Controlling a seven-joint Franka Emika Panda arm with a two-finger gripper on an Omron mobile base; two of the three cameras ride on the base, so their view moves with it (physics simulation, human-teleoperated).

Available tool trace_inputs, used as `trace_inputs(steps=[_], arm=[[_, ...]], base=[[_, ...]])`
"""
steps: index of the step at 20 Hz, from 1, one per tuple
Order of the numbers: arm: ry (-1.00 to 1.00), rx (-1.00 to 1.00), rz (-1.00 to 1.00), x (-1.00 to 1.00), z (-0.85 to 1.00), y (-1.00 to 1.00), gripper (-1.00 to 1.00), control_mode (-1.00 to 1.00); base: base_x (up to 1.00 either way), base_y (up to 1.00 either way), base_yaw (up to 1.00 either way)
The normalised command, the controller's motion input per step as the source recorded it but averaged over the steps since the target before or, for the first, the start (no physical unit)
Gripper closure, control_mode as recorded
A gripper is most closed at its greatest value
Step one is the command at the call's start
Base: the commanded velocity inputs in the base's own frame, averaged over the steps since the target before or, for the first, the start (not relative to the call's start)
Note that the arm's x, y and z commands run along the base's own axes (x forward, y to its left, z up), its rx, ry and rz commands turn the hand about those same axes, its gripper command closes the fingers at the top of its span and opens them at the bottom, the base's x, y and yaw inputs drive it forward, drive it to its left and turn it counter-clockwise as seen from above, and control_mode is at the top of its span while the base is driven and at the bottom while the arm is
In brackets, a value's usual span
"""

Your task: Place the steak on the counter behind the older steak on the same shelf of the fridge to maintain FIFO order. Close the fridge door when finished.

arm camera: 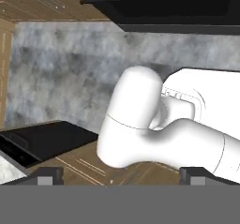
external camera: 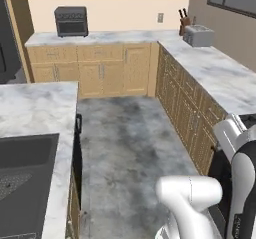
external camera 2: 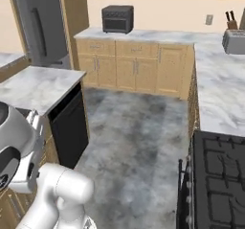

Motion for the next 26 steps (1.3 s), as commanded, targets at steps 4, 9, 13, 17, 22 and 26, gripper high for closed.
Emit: trace_inputs(steps=[4,9,13,17,22,26], arm=[[0.0,0.0,0.0,0.0,0.0,0.0,-1.0,1.0],[0.0,0.0,0.0,0.0,0.0,0.0,-1.0,1.0],[0.0,0.0,0.0,0.0,0.0,0.0,-1.0,1.0],[0.0,0.0,0.0,0.0,0.0,0.0,-1.0,1.0],[0.0,0.0,0.0,0.0,0.0,0.0,-1.0,1.0],[0.0,0.0,0.0,0.0,0.0,0.0,-1.0,1.0]], base=[[1.0,-0.73,0.42],[1.0,-0.64,0.45],[1.0,-0.52,0.47],[1.0,-0.49,0.48],[1.0,-0.66,0.43],[1.0,-0.78,0.39]])
